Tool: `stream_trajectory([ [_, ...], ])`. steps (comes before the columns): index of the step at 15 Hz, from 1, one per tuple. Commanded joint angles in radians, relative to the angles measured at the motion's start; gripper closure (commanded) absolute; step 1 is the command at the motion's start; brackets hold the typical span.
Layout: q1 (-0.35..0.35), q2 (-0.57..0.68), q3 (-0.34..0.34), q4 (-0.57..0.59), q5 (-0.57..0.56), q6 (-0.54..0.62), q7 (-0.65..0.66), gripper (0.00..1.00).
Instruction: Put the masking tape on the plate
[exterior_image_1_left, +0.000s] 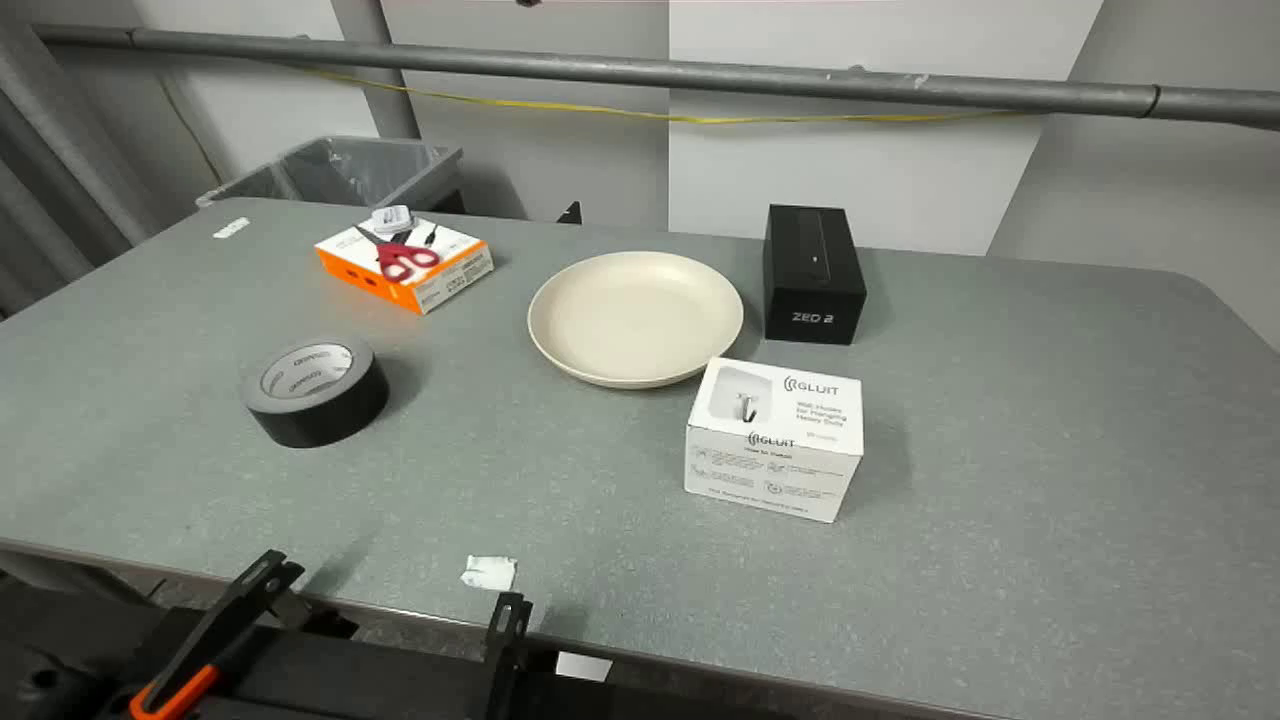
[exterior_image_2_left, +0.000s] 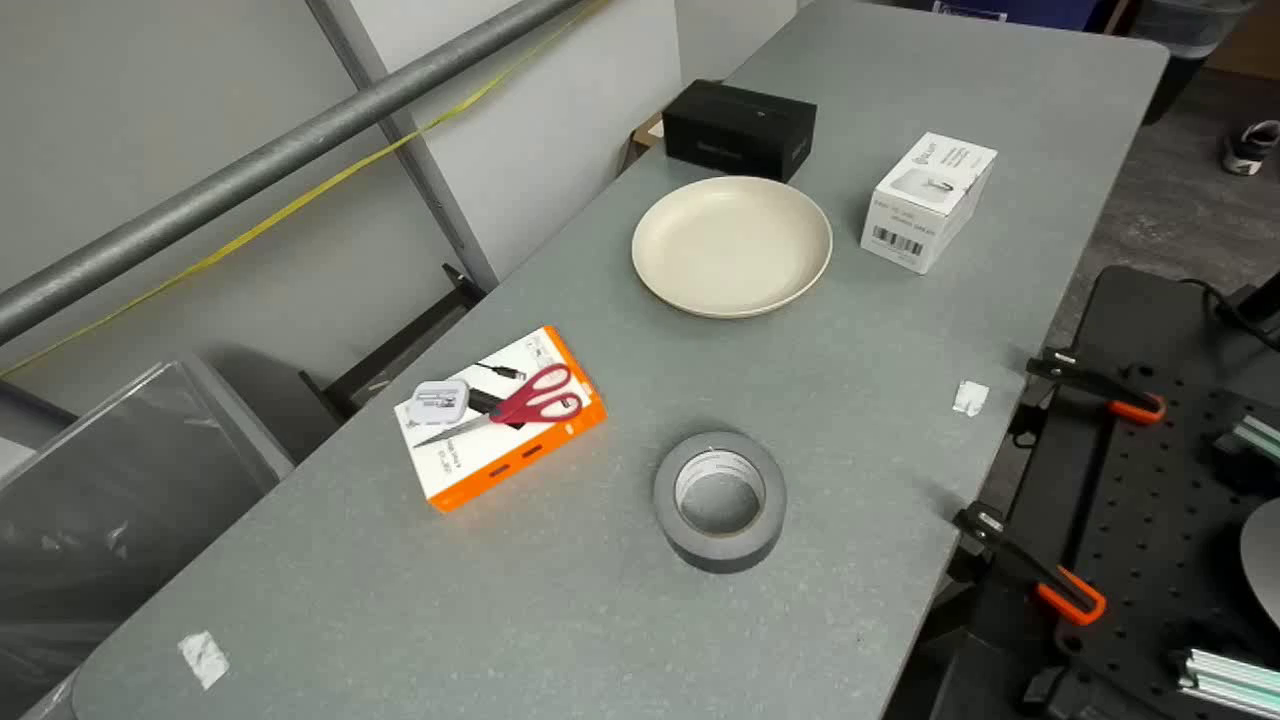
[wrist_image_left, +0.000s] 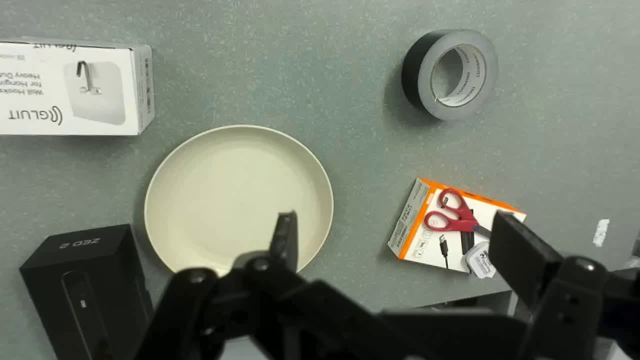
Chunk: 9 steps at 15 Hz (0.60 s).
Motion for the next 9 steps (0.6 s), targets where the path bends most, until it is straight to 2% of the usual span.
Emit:
stream_trajectory([
  [1,-0.019,0.003,0.017,0.002,0.007,-0.003,-0.006,0.0],
  [5,0.01,0.053,0.095,-0.061,-0.048,0.087,0.013,0.0],
  [9,0.059,0.142,0.223,-0.186,-0.144,0.285,0.032,0.0],
])
